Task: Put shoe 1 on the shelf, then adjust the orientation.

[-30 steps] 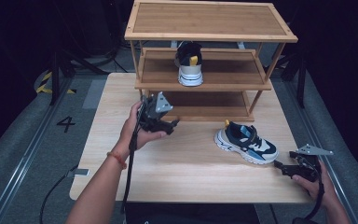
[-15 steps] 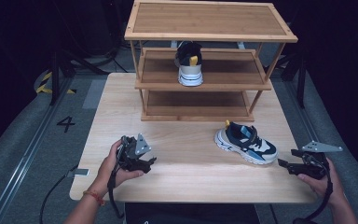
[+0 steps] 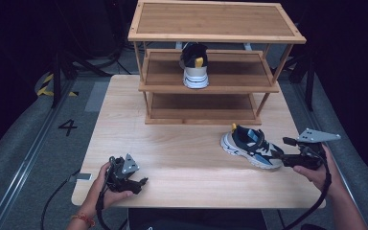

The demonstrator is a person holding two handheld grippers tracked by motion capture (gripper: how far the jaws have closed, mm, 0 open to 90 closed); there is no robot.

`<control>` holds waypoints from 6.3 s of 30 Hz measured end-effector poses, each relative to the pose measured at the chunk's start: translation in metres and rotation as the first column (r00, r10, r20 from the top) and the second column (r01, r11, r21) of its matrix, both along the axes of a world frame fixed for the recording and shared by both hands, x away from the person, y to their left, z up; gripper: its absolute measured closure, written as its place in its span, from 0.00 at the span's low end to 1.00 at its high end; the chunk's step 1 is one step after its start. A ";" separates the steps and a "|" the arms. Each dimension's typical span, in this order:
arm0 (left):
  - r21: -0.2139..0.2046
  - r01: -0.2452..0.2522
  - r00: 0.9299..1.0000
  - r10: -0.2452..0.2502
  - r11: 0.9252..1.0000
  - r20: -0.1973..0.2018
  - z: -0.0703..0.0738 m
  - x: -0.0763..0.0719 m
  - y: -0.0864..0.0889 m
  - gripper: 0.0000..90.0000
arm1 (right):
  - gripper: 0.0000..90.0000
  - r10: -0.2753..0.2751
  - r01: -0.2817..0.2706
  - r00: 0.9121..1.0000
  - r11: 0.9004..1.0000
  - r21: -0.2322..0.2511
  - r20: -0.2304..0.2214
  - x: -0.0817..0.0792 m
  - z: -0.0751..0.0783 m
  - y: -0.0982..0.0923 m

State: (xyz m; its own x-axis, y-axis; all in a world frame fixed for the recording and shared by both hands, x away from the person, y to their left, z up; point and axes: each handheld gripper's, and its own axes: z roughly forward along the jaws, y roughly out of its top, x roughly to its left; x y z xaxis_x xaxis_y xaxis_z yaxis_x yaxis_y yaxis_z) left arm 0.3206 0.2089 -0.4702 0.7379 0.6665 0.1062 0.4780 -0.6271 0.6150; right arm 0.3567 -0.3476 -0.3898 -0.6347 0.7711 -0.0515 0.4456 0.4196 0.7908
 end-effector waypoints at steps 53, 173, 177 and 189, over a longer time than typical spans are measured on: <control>-0.142 -0.034 0.999 0.030 0.989 -0.025 -0.012 -0.001 0.012 0.18 | 0.76 0.336 -0.354 0.928 0.930 -0.100 -0.158 0.039 -0.012 0.122; -0.147 -0.023 0.999 0.018 0.989 -0.034 -0.012 0.002 0.010 0.16 | 0.77 0.494 -0.542 0.840 0.755 -0.368 -0.224 0.059 0.158 0.143; -0.146 -0.023 0.999 0.018 0.989 -0.034 -0.012 0.002 0.010 0.16 | 0.77 0.496 -0.540 0.841 0.755 -0.371 -0.216 0.076 0.168 0.148; -0.147 -0.023 0.999 0.019 0.989 -0.034 -0.012 0.002 0.010 0.16 | 0.77 0.488 -0.526 0.850 0.756 -0.389 -0.201 0.122 0.180 0.165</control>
State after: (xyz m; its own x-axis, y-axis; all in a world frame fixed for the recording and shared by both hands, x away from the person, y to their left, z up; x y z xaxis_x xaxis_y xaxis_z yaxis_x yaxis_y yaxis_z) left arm 0.3230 0.2187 -0.4827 0.7250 0.6885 -0.0178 0.5112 -0.5206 0.6838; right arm 0.4788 -0.1830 -0.2102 -0.9429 0.2514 -0.2183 0.1283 0.8794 0.4585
